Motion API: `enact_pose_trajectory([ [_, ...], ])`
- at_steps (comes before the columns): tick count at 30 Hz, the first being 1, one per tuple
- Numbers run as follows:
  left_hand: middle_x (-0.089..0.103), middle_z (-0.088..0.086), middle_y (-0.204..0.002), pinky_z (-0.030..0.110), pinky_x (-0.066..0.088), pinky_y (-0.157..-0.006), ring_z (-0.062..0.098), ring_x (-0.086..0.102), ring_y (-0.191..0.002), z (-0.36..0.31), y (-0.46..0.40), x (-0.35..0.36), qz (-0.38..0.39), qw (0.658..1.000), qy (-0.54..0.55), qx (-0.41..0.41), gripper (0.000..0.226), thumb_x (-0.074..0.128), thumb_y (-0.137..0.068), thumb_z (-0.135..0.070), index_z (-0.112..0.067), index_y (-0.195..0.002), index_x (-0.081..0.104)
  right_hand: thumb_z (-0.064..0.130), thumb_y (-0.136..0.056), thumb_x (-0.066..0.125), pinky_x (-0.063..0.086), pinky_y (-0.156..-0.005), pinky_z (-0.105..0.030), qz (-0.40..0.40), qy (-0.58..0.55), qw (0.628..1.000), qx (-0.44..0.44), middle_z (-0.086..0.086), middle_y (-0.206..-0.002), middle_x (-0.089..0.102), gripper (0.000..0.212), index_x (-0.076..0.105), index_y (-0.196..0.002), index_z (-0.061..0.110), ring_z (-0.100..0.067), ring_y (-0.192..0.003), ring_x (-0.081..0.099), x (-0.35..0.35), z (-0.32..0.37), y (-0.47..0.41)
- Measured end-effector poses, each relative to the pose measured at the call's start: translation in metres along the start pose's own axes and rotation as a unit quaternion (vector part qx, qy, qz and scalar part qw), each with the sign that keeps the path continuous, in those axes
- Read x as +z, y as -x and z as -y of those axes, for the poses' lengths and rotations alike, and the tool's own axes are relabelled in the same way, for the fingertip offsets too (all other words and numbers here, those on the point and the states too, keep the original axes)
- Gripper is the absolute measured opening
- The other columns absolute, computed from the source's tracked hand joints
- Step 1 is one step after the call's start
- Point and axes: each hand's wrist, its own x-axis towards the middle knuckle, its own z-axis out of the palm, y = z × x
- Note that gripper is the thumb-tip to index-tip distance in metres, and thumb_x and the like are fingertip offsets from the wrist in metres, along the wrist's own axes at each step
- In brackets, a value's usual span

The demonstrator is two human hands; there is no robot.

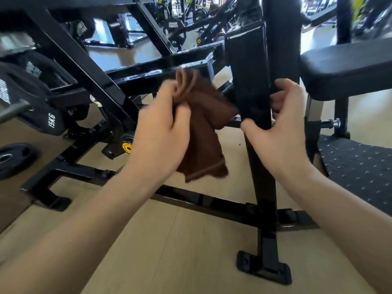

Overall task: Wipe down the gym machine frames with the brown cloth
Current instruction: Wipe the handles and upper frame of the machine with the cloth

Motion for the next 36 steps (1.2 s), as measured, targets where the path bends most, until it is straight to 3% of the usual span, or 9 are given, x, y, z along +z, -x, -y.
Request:
enact_pose_trajectory([
  [2, 0.062, -0.008, -0.082, 0.016, 0.044, -0.062, 0.006, 0.058, -0.077, -0.018, -0.02, 0.0, -0.044, 0.997, -0.02, 0.052, 0.017, 0.042, -0.102, -0.014, -0.018, -0.11, 0.056, 0.027, -0.07, 0.075, 0.049, -0.108, -0.043, 0.061, -0.067, 0.993, 0.075, 0.001, -0.139, 0.051, 0.093, 0.031, -0.152, 0.023, -0.018, -0.128, 0.053, 0.004, -0.001, -0.004],
  [5, 0.063, 0.004, -0.093, 0.023, 0.04, -0.063, 0.013, 0.056, -0.078, -0.029, -0.05, 0.009, -0.066, 0.992, -0.078, 0.08, 0.021, 0.038, -0.102, -0.013, -0.009, -0.117, 0.052, 0.017, -0.073, 0.079, 0.051, -0.107, -0.042, 0.085, -0.069, 0.991, 0.075, 0.008, -0.138, 0.055, 0.094, 0.029, -0.151, 0.034, -0.013, -0.126, 0.055, 0.004, -0.009, -0.003],
  [9, 0.063, 0.014, -0.104, 0.04, 0.044, -0.076, 0.032, 0.058, -0.091, -0.028, -0.065, 0.034, -0.037, 0.987, -0.147, 0.051, 0.024, 0.039, -0.103, -0.01, -0.003, -0.124, 0.048, 0.008, -0.073, 0.082, 0.052, -0.094, -0.027, 0.077, -0.059, 0.992, 0.085, 0.012, -0.126, 0.058, 0.088, 0.037, -0.143, 0.036, -0.009, -0.117, 0.058, 0.003, -0.019, -0.002],
  [14, 0.061, 0.006, -0.099, 0.036, 0.036, -0.069, 0.024, 0.051, -0.081, -0.024, -0.058, 0.047, -0.012, 0.988, -0.14, 0.062, 0.022, 0.044, -0.103, -0.016, -0.006, -0.123, 0.048, 0.013, -0.066, 0.08, 0.05, -0.082, -0.027, 0.067, -0.081, 0.986, 0.126, 0.012, -0.111, 0.06, 0.074, 0.044, -0.127, 0.034, -0.008, -0.103, 0.06, 0.004, -0.016, -0.007],
  [17, 0.058, 0.008, -0.104, 0.038, 0.041, -0.077, 0.024, 0.053, -0.089, -0.021, -0.049, 0.046, 0.006, 0.991, -0.108, 0.073, 0.02, 0.047, -0.102, -0.014, -0.004, -0.119, 0.049, 0.015, -0.066, 0.082, 0.049, -0.08, -0.028, 0.08, -0.076, 0.984, 0.141, 0.01, -0.111, 0.061, 0.072, 0.044, -0.125, 0.032, -0.01, -0.102, 0.06, 0.002, -0.014, -0.011],
  [23, 0.053, 0.008, -0.13, 0.039, 0.04, -0.103, 0.022, 0.049, -0.12, -0.019, -0.063, 0.031, 0.114, 0.989, -0.075, 0.054, 0.038, 0.051, -0.102, -0.019, -0.007, -0.137, 0.042, 0.024, -0.067, 0.088, 0.043, -0.068, -0.023, 0.111, -0.039, 0.974, 0.195, 0.015, -0.101, 0.062, 0.064, 0.047, -0.116, 0.033, -0.004, -0.093, 0.059, -0.001, -0.006, -0.031],
  [31, 0.048, 0.01, -0.135, 0.026, 0.037, -0.098, 0.025, 0.048, -0.123, -0.021, -0.085, 0.028, 0.175, 0.976, -0.119, 0.045, 0.04, 0.049, -0.101, -0.014, -0.008, -0.139, 0.041, 0.021, -0.068, 0.088, 0.038, -0.065, -0.018, 0.096, -0.003, 0.962, 0.254, 0.018, -0.1, 0.059, 0.063, 0.047, -0.113, 0.034, 0.0, -0.088, 0.055, -0.001, 0.012, -0.033],
  [34, 0.053, 0.015, -0.134, 0.044, 0.042, -0.104, 0.032, 0.053, -0.12, -0.02, -0.111, 0.034, 0.236, 0.961, -0.142, 0.025, 0.04, 0.046, -0.099, -0.01, -0.007, -0.139, 0.043, 0.018, -0.068, 0.088, 0.04, -0.063, -0.018, 0.088, 0.004, 0.956, 0.279, 0.015, -0.102, 0.059, 0.062, 0.048, -0.113, 0.032, -0.001, -0.089, 0.055, 0.0, 0.018, -0.033],
  [36, 0.057, 0.014, -0.135, 0.044, 0.043, -0.105, 0.032, 0.054, -0.123, -0.023, -0.126, 0.036, 0.27, 0.954, -0.134, 0.006, 0.043, 0.044, -0.098, -0.007, -0.008, -0.141, 0.044, 0.017, -0.069, 0.087, 0.039, -0.063, -0.019, 0.088, 0.008, 0.952, 0.294, 0.014, -0.102, 0.058, 0.062, 0.047, -0.114, 0.031, -0.001, -0.089, 0.053, 0.0, 0.024, -0.035],
])
